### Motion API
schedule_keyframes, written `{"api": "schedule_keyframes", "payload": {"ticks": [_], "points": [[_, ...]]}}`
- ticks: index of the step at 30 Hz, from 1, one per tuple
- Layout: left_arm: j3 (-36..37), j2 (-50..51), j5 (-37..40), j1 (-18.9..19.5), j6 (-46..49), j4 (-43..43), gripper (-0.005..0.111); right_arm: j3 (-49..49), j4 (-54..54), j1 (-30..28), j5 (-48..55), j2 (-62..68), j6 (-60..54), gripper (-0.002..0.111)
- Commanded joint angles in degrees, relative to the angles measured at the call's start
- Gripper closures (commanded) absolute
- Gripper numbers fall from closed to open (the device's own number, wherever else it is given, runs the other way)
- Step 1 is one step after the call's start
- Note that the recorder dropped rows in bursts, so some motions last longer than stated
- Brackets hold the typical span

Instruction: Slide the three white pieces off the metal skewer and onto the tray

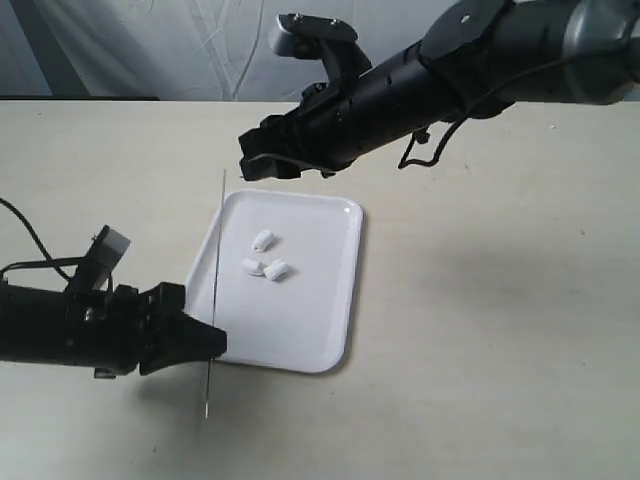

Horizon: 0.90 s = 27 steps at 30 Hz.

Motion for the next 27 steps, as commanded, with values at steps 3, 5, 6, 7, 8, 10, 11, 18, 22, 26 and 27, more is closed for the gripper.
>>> {"api": "schedule_keyframes", "payload": {"ticks": [3, 5, 6, 7, 8, 10, 11, 18, 22, 26, 27], "points": [[-7.2, -0.1, -7.0, 0.0, -9.3, 3.9, 0.107, -0.3, -1.8, -0.1, 13.7, -6.3, 0.1, 0.058], [-8.3, 0.6, -8.1, 0.0, -11.0, 7.1, 0.107, -0.3, -1.8, -0.1, 14.2, -7.6, 0.1, 0.058], [-8.3, 1.2, -8.7, 0.0, -11.6, 7.6, 0.107, -0.3, -1.8, -0.1, 14.3, -8.1, 0.1, 0.058], [-8.3, 1.6, -9.0, 0.0, -11.7, 7.6, 0.107, -0.3, -1.8, -0.1, 14.4, -8.5, 0.1, 0.058], [-8.3, 2.0, -9.1, 0.0, -11.7, 7.6, 0.107, -0.3, -1.8, -0.1, 14.4, -9.0, 0.5, 0.058], [-8.3, 3.3, -9.1, 0.0, -11.7, 7.6, 0.107, -0.3, -1.8, -0.1, 15.0, -9.6, 1.0, 0.058], [-8.3, 4.1, -8.8, 0.0, -11.7, 7.6, 0.107, -0.3, -1.8, -0.1, 15.2, -10.1, 1.1, 0.058], [-8.3, 7.3, -8.5, 0.0, -10.9, 7.6, 0.107, -0.3, -1.8, -0.1, 16.1, -12.3, 2.8, 0.058], [-8.3, 7.3, -8.5, 0.0, -10.9, 7.4, 0.101, -0.3, -1.8, -0.1, 16.4, -13.4, 3.1, 0.058], [-8.3, 7.3, -8.5, 0.0, -10.6, 7.3, 0.093, -0.3, -1.8, -0.1, 16.9, -14.2, 3.7, 0.058], [-8.3, 7.3, -8.4, 0.0, -10.6, 7.4, 0.092, -0.3, -1.8, -0.1, 17.2, -14.3, 3.7, 0.058]]}}
